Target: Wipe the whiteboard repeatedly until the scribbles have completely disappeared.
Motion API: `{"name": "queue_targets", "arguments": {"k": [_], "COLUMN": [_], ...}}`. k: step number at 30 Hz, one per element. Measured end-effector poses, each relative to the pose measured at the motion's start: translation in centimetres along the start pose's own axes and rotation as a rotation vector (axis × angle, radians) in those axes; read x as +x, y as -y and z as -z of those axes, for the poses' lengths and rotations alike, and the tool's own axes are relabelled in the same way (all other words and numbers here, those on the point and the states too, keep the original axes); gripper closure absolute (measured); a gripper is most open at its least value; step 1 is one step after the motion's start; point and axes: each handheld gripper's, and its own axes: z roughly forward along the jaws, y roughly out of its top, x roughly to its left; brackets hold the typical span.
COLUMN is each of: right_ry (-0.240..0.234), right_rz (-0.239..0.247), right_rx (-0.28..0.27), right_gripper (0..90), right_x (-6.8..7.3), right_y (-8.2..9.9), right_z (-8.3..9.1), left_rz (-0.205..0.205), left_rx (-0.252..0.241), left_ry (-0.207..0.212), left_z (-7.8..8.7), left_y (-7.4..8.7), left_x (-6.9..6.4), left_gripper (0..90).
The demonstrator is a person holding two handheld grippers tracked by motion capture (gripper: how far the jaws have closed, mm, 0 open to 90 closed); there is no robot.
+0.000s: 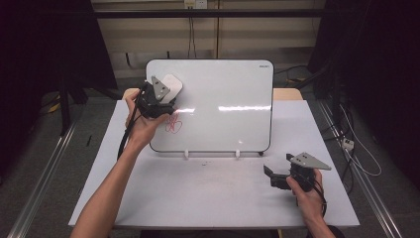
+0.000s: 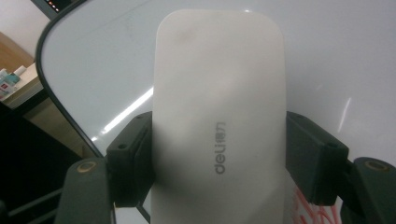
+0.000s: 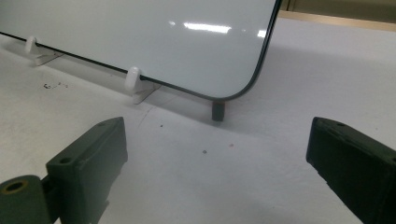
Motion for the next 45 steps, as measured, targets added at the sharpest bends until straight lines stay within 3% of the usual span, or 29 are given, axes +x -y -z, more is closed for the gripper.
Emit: {"name": "queue_targets", "arguments": {"k": [4,13,20,28,45], "right_ry": [0.000,0.001,0.004,0.002,-0.003], "right_rz": [0.001,0.005,0.008,0.008,0.007], "right_rx": [-0.001,-0.002,-0.002,-0.004,-0.001], "right_gripper": [5.4,5.4,5.4,5.5,5.4], "right_x": [0.0,0.0,0.1,0.1,0.2], "right_y": [0.0,0.0,0.0,0.0,0.0], "right_z": [0.0,0.0,0.0,0.1,0.1], "left_rz": [0.012,0.004,-0.001,-0.029,-0.107], "left_rx": [0.001,-0.003,-0.010,-0.002,0.007], "left_ry": [-0.003,-0.026,-0.018,-0.008,0.018], "left_z": [-0.1,-0.1,-0.2,-0.1,0.4], "left_y": [-0.3,-0.2,0.1,0.5,2.4], "left_x": [0.3,-0.1,-0.9,-1.8,-5.3], "left_gripper": [31.1,31.2,31.2,31.2,31.2]}}
